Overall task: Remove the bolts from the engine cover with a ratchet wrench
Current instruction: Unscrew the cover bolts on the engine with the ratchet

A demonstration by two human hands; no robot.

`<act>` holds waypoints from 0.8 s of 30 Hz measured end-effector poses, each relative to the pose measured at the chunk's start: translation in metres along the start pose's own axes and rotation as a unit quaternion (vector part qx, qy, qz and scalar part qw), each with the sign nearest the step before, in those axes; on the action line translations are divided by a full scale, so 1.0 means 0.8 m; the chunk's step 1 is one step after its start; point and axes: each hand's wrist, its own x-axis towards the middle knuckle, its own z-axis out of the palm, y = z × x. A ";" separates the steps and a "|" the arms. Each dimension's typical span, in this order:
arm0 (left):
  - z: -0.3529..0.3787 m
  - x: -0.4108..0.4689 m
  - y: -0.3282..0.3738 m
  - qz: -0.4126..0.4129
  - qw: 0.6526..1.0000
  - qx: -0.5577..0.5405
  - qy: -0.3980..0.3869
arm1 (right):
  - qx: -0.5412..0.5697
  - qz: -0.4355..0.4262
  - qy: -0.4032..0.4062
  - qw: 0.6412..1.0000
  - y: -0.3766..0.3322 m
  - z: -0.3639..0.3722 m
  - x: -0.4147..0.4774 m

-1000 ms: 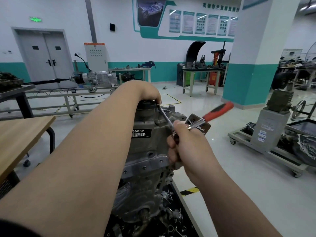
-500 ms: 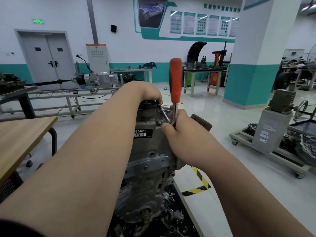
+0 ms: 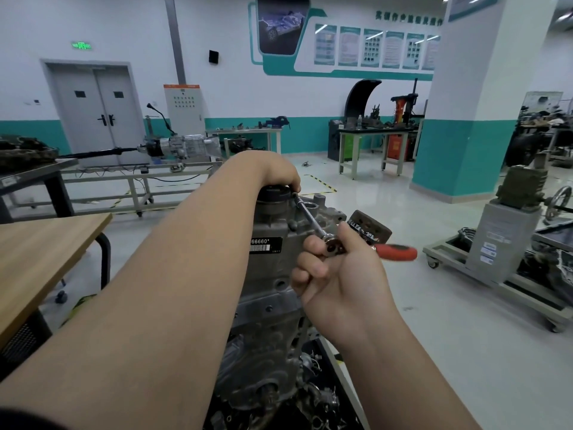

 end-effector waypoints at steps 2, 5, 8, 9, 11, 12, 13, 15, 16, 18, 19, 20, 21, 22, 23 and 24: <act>0.000 0.001 0.000 0.003 1.000 -0.002 0.000 | 0.033 0.010 -0.003 0.999 0.000 -0.001 -0.001; 0.000 0.001 0.000 -0.001 1.000 -0.007 -0.003 | -0.015 -0.003 0.007 1.000 0.001 -0.003 0.002; 0.000 -0.001 0.000 -0.006 1.000 -0.012 -0.008 | -0.132 -0.037 0.049 0.989 -0.005 -0.009 0.005; -0.001 -0.002 0.000 -0.007 1.000 -0.009 -0.008 | -0.177 -0.046 0.061 0.981 -0.010 -0.011 0.006; -0.001 -0.002 0.001 -0.011 1.000 -0.004 -0.016 | -0.276 -0.060 0.070 0.957 -0.020 -0.017 0.005; -0.002 -0.001 0.002 -0.015 1.000 -0.003 -0.023 | -0.338 -0.070 0.066 0.936 -0.024 -0.018 0.004; -0.002 -0.002 0.003 -0.020 0.999 -0.004 -0.029 | -0.403 -0.083 0.061 0.910 -0.027 -0.019 0.003; -0.002 -0.003 0.004 -0.025 0.999 -0.008 -0.038 | -0.512 -0.110 0.053 0.851 -0.030 -0.018 0.002; -0.002 -0.004 0.005 -0.028 0.999 -0.005 -0.039 | -0.556 -0.126 0.050 0.820 -0.031 -0.016 0.002; -0.002 -0.005 0.006 -0.029 0.999 -0.002 -0.038 | -0.640 -0.166 0.050 0.748 -0.032 -0.010 0.001; -0.002 -0.003 0.004 -0.028 0.999 -0.007 -0.037 | -0.689 -0.185 0.053 0.698 -0.033 -0.007 0.001; -0.001 -0.003 0.004 -0.025 0.999 -0.015 -0.036 | -0.744 -0.204 0.059 0.633 -0.033 -0.003 0.001; -0.001 -0.004 0.004 -0.020 0.999 -0.023 -0.038 | -0.796 -0.226 0.065 0.558 -0.032 -0.001 0.001; 0.000 -0.003 0.004 -0.010 0.999 -0.022 -0.045 | -0.833 -0.252 0.071 0.487 -0.030 0.001 0.000; 0.001 -0.004 0.006 -0.003 0.998 -0.014 -0.056 | -0.855 -0.276 0.075 0.432 -0.028 0.001 0.001; 0.001 -0.003 0.008 0.006 0.998 -0.005 -0.061 | -0.865 -0.293 0.077 0.399 -0.025 0.001 0.002</act>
